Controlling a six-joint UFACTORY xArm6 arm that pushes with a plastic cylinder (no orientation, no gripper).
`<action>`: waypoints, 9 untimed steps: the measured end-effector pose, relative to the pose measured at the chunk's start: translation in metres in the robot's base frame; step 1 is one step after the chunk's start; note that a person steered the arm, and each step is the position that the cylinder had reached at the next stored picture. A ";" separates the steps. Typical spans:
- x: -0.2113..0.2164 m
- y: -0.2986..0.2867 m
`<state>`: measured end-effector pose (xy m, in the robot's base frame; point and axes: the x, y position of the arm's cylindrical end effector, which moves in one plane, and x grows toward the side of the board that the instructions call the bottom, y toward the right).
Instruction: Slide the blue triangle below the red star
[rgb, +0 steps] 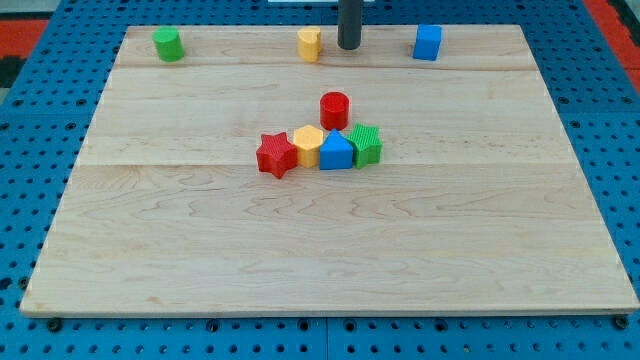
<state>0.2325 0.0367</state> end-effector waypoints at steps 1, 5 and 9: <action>0.023 0.002; 0.127 0.046; 0.241 -0.065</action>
